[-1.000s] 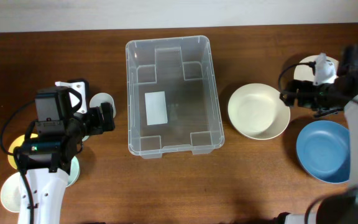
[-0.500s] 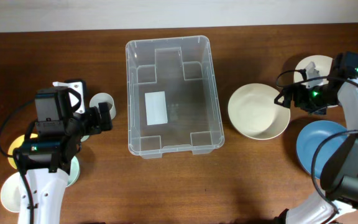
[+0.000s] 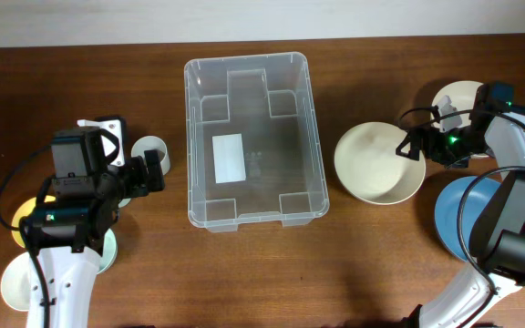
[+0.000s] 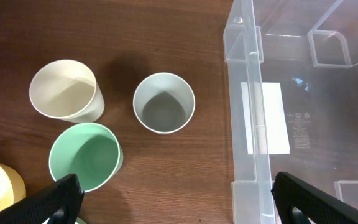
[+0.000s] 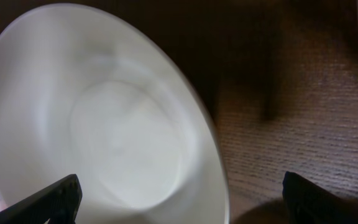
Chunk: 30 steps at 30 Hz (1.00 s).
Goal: Pack container
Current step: 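Move the right gripper to the rim of the cream plate, then grip the cream plate rim with the right gripper and tilt it up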
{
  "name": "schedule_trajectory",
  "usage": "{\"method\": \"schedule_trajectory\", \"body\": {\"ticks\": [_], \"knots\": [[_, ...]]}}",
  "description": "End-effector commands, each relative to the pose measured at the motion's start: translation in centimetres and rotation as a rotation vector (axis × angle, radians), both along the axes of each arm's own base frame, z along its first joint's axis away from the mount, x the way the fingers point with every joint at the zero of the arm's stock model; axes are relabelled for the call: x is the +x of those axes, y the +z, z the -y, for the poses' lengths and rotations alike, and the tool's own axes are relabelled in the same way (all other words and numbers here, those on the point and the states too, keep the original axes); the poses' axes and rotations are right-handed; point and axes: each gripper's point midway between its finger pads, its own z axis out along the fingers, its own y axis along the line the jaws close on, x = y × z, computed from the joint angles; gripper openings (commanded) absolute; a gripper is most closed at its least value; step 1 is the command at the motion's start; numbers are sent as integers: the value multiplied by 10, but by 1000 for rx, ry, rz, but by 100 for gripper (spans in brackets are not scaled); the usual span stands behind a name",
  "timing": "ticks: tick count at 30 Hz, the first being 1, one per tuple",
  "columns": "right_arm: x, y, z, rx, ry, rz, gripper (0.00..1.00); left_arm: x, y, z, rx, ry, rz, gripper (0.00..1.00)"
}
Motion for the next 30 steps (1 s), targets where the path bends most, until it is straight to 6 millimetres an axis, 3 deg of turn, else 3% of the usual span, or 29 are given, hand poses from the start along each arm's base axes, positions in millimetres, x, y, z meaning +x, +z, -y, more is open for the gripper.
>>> {"method": "schedule_trajectory", "body": {"ticks": [1, 16, 25, 30], "knots": [[5, 1, 2, 6, 12, 20, 99, 3, 9, -3, 17, 0, 20, 100], [-7, -12, 4, -14, 8, -30, 99, 2, 8, -3, 17, 0, 13, 100], [-18, -27, -7, 3, 23, -61, 100, 2, 8, -3, 17, 0, 13, 100], [-16, -27, -18, 2, 50, -61, 94, 2, 8, -3, 17, 0, 13, 100]]}}
